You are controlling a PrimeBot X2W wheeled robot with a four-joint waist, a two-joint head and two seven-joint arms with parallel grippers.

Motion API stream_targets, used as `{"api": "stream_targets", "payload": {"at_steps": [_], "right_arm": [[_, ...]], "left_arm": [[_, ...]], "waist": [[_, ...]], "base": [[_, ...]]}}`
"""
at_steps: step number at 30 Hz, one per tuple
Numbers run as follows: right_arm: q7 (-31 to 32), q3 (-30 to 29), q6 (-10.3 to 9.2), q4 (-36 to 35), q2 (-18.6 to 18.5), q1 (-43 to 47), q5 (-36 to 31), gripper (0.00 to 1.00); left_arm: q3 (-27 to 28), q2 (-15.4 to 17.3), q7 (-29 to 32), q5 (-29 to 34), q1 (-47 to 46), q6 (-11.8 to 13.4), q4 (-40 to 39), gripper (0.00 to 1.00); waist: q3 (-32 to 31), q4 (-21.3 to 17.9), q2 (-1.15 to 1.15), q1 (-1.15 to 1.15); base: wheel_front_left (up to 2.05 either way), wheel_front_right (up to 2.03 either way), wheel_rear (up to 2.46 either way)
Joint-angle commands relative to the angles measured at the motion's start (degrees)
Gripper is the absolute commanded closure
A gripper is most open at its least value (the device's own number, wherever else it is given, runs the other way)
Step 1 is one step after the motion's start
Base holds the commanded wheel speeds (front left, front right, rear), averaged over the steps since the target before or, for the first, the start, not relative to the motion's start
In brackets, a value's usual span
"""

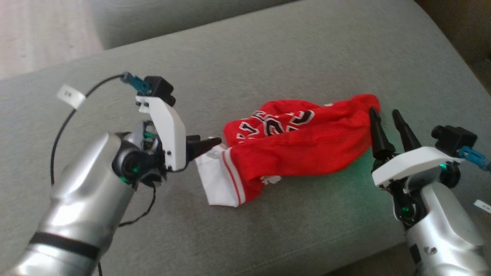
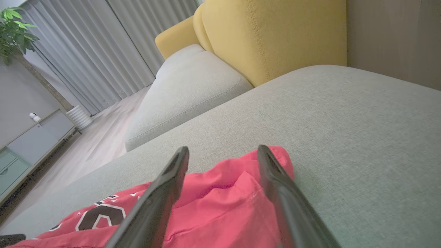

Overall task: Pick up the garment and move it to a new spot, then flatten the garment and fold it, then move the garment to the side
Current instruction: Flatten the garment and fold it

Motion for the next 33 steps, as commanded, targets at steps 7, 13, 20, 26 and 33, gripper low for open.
{"api": "stream_targets", "payload": {"at_steps": [7,13,20,26,33], "right_arm": [[2.38,-1.52,-0.04,-4.84,2.86,1.42,-2.99,0.00],[3.68,-3.71,-0.04,-6.21,3.82,2.80,-4.58,0.00],[5.10,-5.27,-0.04,-7.75,4.10,4.11,-6.14,0.00],[5.49,-5.63,-0.04,-8.97,4.35,5.14,-7.24,0.00],[5.52,-5.47,-0.04,-10.14,4.72,7.08,-7.84,0.00]], "left_arm": [[-0.81,1.97,6.47,-3.03,-7.76,0.00,7.03,0.00],[-2.63,1.69,6.74,-5.51,-8.51,-0.01,8.07,1.00],[-3.82,2.44,2.90,-7.71,-10.50,-0.01,4.73,1.00],[-0.87,3.51,-4.69,-7.23,-13.73,0.20,6.91,1.00],[2.72,7.28,-11.47,-6.73,-11.36,2.59,8.69,1.00]], "waist": [[2.81,-4.87,0.00,0.00],[2.15,-4.01,0.00,0.00],[-0.50,0.98,0.00,0.00],[-2.58,4.95,0.00,0.00],[-4.17,6.92,0.00,0.00]], "base": [[0.00,0.00,0.00],[0.00,0.00,0.00],[0.00,0.00,0.00],[0.00,0.00,0.00],[0.00,0.00,0.00]]}}
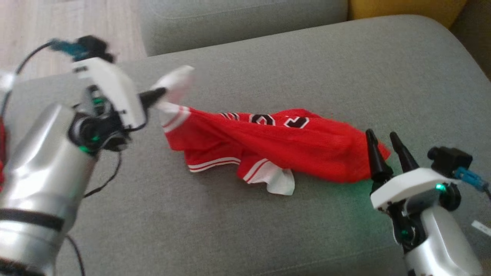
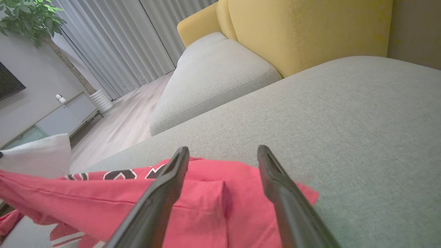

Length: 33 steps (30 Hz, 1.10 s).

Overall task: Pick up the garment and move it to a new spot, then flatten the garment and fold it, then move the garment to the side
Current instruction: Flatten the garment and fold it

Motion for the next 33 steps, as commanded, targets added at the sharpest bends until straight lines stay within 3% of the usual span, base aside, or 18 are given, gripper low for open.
{"api": "stream_targets", "payload": {"at_steps": [1,4,9,16,17,18,19,23,28,31,33], "right_arm": [[-0.15,1.00,-0.04,-2.31,0.54,-0.38,-0.46,0.00],[-0.23,0.50,-0.04,-2.62,0.44,0.45,-0.47,0.00],[-0.05,-0.99,-0.04,-3.34,0.26,2.49,-0.63,0.00],[0.98,-2.38,-0.04,-4.82,-0.02,3.50,-1.24,0.00],[1.22,-2.45,-0.04,-5.05,-0.10,3.53,-1.35,0.00],[1.46,-2.49,-0.04,-5.24,-0.17,3.58,-1.48,0.00],[1.68,-2.54,-0.04,-5.45,-0.21,3.62,-1.58,0.00],[2.38,-2.51,-0.04,-6.09,-0.29,3.72,-1.88,0.00],[2.40,-2.69,-0.04,-6.59,0.05,4.47,-1.89,0.00],[2.06,-2.78,-0.04,-6.72,0.44,4.62,-1.66,0.00],[1.91,-2.74,-0.04,-6.74,0.60,4.57,-1.62,0.00]], "left_arm": [[3.74,3.69,-2.60,0.18,-0.45,0.82,-2.14,1.00],[5.53,4.64,-6.36,-0.35,3.45,2.14,-4.26,1.00],[10.06,5.94,-16.23,-2.05,17.55,7.04,-12.53,1.00],[13.21,3.65,-28.17,-2.04,35.20,14.24,-21.12,1.00],[13.16,3.33,-28.93,-1.83,36.61,15.02,-21.88,0.68],[13.33,2.85,-29.76,-1.91,37.73,15.52,-22.58,0.17],[13.59,2.38,-30.51,-2.09,38.58,15.89,-23.17,0.00],[14.28,2.82,-32.74,-1.12,40.16,17.03,-26.31,0.00],[14.56,8.61,-33.53,3.82,38.63,18.40,-32.86,0.00],[12.30,12.71,-30.28,6.92,36.08,17.17,-34.73,0.00],[10.55,14.37,-26.41,7.13,33.19,14.97,-34.79,0.00]], "waist": [[-0.54,0.44,0.00,0.00],[-0.72,0.97,0.00,0.00],[-0.53,2.53,0.00,0.00],[0.27,5.10,0.00,0.00],[0.28,5.44,0.00,0.00],[0.24,5.73,0.00,0.00],[0.17,5.99,0.00,0.00],[-0.13,6.50,0.00,0.00],[-0.47,6.57,0.00,0.00],[-0.13,6.18,0.00,0.00],[0.20,5.95,0.00,0.00]], "base": [[0.00,0.00,0.00],[0.00,0.00,0.00],[0.00,0.00,0.00],[0.00,0.00,0.00],[0.00,0.00,0.00],[0.00,0.00,0.00],[0.00,0.00,0.00],[0.00,0.00,0.00],[0.00,0.00,0.00],[0.00,0.00,0.00],[0.00,0.00,0.00]]}}
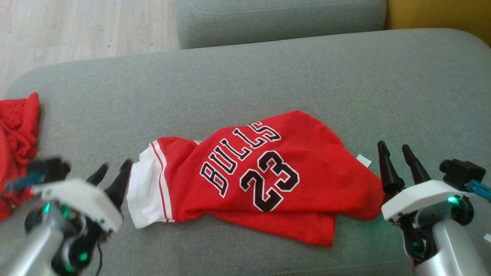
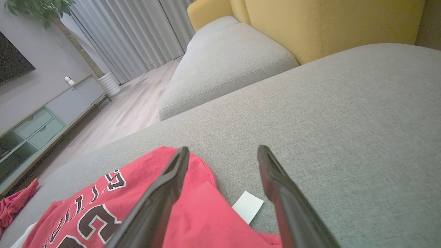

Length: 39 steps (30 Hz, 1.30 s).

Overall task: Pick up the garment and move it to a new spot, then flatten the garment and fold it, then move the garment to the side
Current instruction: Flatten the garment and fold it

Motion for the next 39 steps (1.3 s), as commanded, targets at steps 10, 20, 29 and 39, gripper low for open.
{"api": "stream_targets", "payload": {"at_steps": [10,20,29,39], "right_arm": [[-0.45,2.17,-0.04,-2.41,0.42,-3.50,-0.40,0.00],[-1.60,3.22,-0.04,-0.79,0.83,-4.98,0.26,0.00],[-2.46,3.38,-0.04,0.09,0.46,-5.57,0.71,0.00],[-2.37,3.61,-0.04,0.47,0.32,-5.86,1.01,0.00]], "left_arm": [[-8.76,7.59,27.07,0.39,-23.14,-13.40,14.23,0.00],[-15.33,9.75,35.10,3.92,-31.20,-17.50,25.65,0.00],[-16.54,11.35,36.88,1.54,-34.27,-17.94,30.82,0.00],[-19.30,12.09,39.40,-2.94,-32.33,-17.97,31.58,0.00]], "waist": [[3.56,-5.00,0.00,0.00],[5.99,-9.41,0.00,0.00],[6.79,-10.32,0.00,0.00],[7.64,-10.13,0.00,0.00]], "base": [[0.00,0.00,0.00],[0.00,0.00,0.00],[0.00,0.00,0.00],[0.00,0.00,0.00]]}}
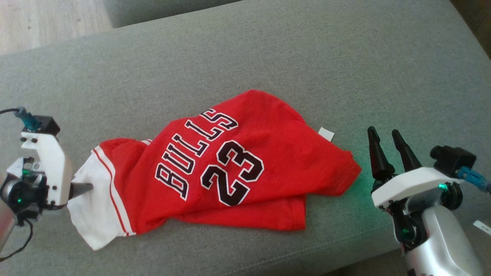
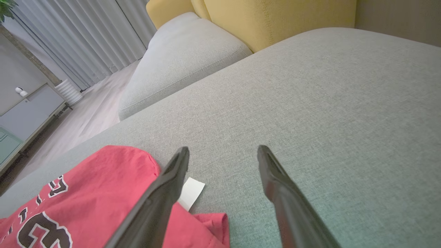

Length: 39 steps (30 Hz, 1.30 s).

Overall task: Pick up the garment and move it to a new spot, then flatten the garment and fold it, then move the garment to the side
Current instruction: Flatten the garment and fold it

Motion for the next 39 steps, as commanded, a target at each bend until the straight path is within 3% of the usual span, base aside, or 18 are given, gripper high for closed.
{"api": "stream_targets", "payload": {"at_steps": [1,3,4,5,6,16,29,30,31,39], "right_arm": [[-0.56,1.36,-0.04,-1.63,-0.53,-2.07,0.37,0.00],[-0.55,1.32,-0.04,-1.57,-0.53,-2.15,0.32,0.00],[-0.53,1.33,-0.04,-1.51,-0.54,-2.19,0.31,0.00],[-0.50,1.33,-0.04,-1.44,-0.56,-2.22,0.31,0.00],[-0.48,1.30,-0.04,-1.36,-0.60,-2.22,0.31,0.00],[-0.12,0.76,-0.04,-0.41,-0.68,-0.91,0.11,0.00],[0.58,-0.19,-0.04,-0.61,-0.43,0.83,-0.30,0.00],[0.68,-0.26,-0.04,-0.69,-0.40,0.86,-0.34,0.00],[0.76,-0.36,-0.04,-0.77,-0.39,0.90,-0.37,0.00],[1.08,-0.59,-0.04,-1.11,-0.59,1.80,-0.71,0.00]], "left_arm": [[1.89,3.53,0.31,-0.19,-2.09,0.07,-0.02,0.00],[1.45,3.74,-0.14,-0.27,-2.03,0.06,0.36,0.00],[1.36,3.76,-0.38,-0.37,-2.01,0.06,0.75,0.52],[1.19,3.68,-0.36,-0.57,-1.97,0.06,1.03,0.90],[1.04,3.57,-0.24,-0.87,-1.96,0.06,1.22,1.00],[0.19,3.04,-0.39,-2.62,-2.73,0.06,0.37,1.00],[1.44,5.14,2.41,-8.67,6.73,5.30,-6.70,1.00],[1.59,5.29,2.01,-9.00,7.72,5.86,-7.26,0.73],[1.87,5.35,1.05,-9.07,8.49,6.64,-7.64,0.00],[3.94,6.32,-9.07,-5.49,8.75,8.79,-12.21,0.00]], "waist": [[0.24,0.14,0.00,0.00],[0.40,0.29,0.00,0.00],[0.46,0.39,0.00,0.00],[0.47,0.51,0.00,0.00],[0.42,0.67,0.00,0.00],[-3.44,4.59,0.00,0.00],[-6.52,8.64,0.00,0.00],[-6.61,8.71,0.00,0.00],[-6.68,8.78,0.00,0.00],[-8.14,9.50,0.00,0.00]], "base": [[0.00,0.00,0.00],[0.00,0.00,0.00],[0.00,0.00,0.00],[0.00,0.00,0.00],[0.00,0.00,0.00],[0.00,0.00,0.00],[0.00,0.00,0.00],[0.00,0.00,0.00],[0.00,0.00,0.00],[0.00,0.00,0.00]]}}
